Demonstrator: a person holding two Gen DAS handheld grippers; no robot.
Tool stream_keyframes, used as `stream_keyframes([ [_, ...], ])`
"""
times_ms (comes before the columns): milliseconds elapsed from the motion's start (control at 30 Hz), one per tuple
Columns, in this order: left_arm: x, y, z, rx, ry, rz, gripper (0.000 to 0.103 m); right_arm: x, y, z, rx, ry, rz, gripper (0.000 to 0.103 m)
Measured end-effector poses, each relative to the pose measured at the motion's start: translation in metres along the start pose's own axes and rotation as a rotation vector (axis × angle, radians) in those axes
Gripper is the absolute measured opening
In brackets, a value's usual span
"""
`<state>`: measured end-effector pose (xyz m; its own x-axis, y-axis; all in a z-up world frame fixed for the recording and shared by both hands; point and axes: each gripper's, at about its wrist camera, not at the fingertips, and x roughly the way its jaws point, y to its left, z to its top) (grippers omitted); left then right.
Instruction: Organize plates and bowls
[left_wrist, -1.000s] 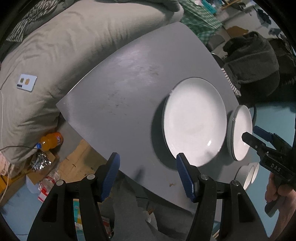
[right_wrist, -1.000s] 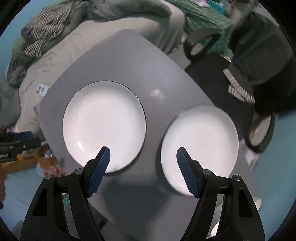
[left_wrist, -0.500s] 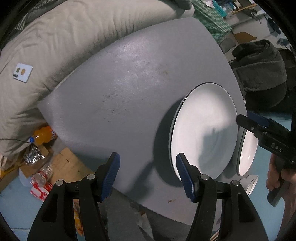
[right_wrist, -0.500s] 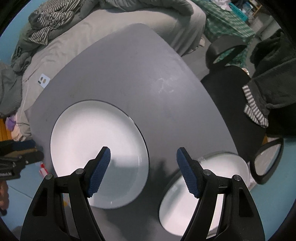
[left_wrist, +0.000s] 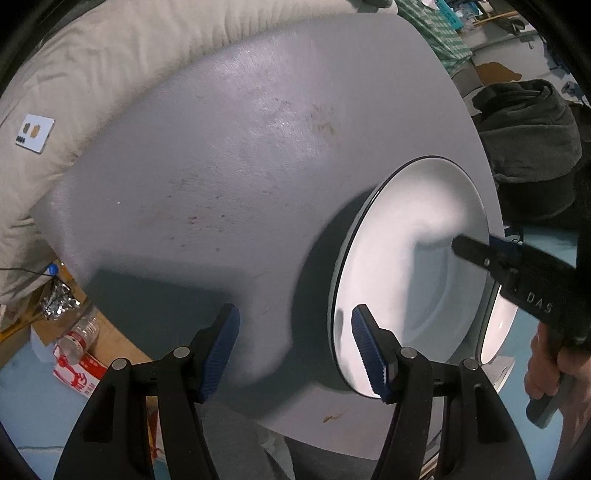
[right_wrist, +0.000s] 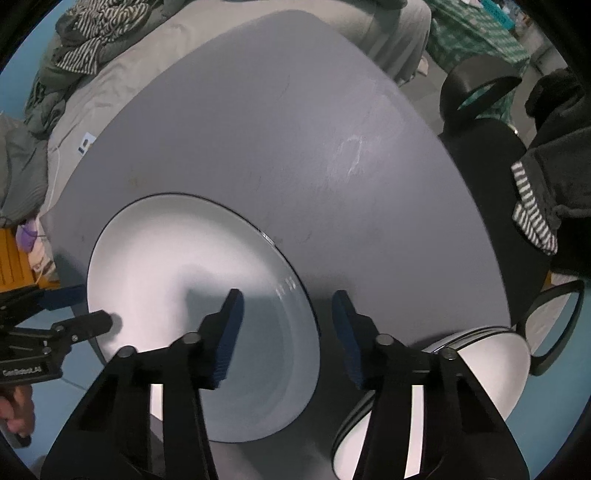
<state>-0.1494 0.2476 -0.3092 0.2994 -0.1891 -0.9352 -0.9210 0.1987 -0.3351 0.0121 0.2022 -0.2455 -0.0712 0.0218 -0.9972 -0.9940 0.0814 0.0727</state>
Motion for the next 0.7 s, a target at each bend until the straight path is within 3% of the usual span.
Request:
stream_keyframes([
  [133,-0.001,-0.002,0.003,0.018,0.003,0.001,0.064,0.006,0.000,-0.005,0.013,0.045,-0.008,0.026],
  [367,-0.003,0.000,0.007,0.040,-0.007,0.014,0.064,0.006,-0.011,-0.014,0.090,0.069,0.077,0.018],
  [700,-0.003,0.000,0.009,0.075,-0.001,0.024,0.064,0.013,-0.025,-0.051,0.318,0.059,0.297,0.011],
])
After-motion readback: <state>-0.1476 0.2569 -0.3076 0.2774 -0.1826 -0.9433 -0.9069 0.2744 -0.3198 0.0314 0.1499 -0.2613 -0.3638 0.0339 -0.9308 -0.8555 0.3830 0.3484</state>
